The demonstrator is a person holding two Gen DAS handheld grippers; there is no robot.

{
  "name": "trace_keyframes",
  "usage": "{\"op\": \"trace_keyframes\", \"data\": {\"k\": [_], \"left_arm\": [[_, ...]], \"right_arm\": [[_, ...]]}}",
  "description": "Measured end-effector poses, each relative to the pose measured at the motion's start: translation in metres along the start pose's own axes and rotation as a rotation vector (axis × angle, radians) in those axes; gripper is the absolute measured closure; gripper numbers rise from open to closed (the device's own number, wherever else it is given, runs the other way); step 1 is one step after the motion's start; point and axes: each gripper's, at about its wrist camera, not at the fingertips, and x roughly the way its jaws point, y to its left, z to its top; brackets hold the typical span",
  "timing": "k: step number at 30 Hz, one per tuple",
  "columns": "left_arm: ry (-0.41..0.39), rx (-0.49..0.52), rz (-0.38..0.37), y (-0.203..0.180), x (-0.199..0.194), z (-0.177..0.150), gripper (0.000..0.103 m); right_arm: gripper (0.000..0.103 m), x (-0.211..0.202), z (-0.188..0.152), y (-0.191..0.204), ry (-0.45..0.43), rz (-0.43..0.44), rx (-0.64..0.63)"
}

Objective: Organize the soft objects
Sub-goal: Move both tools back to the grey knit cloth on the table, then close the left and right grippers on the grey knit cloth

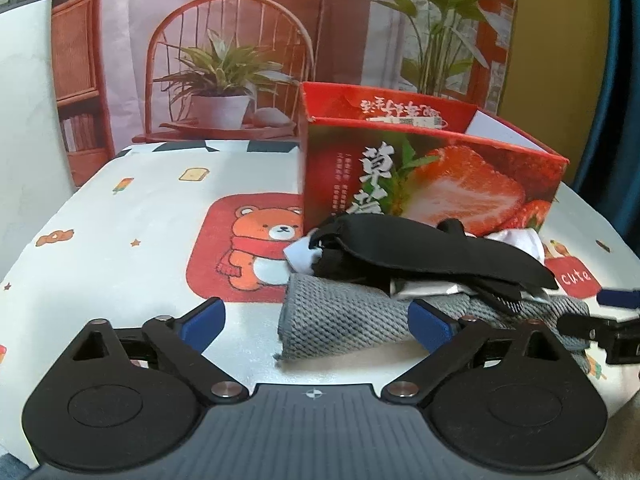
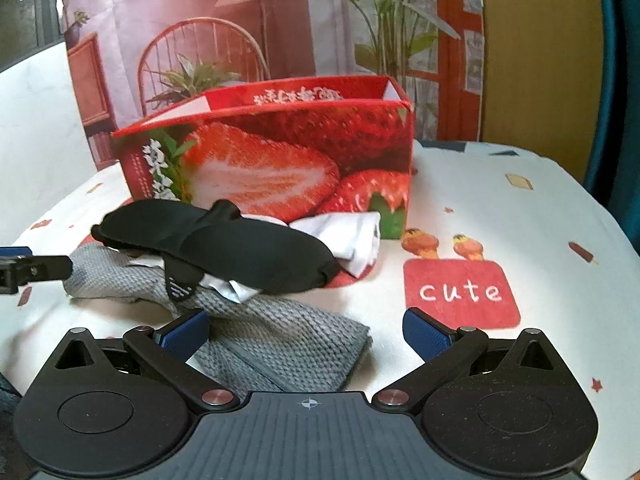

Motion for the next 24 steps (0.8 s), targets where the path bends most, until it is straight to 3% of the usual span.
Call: {"op": "trace_keyframes", "data": {"k": [5,11,14,15,20,22,24], "left_arm": [[0.022,-0.006,-0.023,0.003,0.022,0.009,0.012],[0.088,-0.096,-0.075,0.007,0.045,0.001,0.020],[0.089,-0.096,-0.098,0.009,0.046,-0.004,0.037],[0.089,-0.089,-0.092,0.008,0.046,-0.005,0.047],[0.099,-0.099,-0.103,0.009,0.039,-0.013,0.061],[0.104,-0.096,-0.105,0.009,0.035,-0.016,0.073],[0.102,-0.084,-0.098,0.008,0.030,-0.017,0.078]], "right_arm": [[0.004,0.009,-0.006,-0.003,0.039,-0.035,0.002],[0.014,0.021,-0.013,0.001,0.076,-0.024,-0.036],[0.013,0.024,-0.014,0.002,0.074,-0.021,-0.047],[0.012,0.024,-0.014,0.002,0.071,-0.018,-0.048],[0.013,0.023,-0.014,0.000,0.066,-0.008,-0.040],[0.013,0.023,-0.014,-0.001,0.063,-0.004,-0.033],[0.013,0.024,-0.014,-0.001,0.063,-0.002,-0.039]]}}
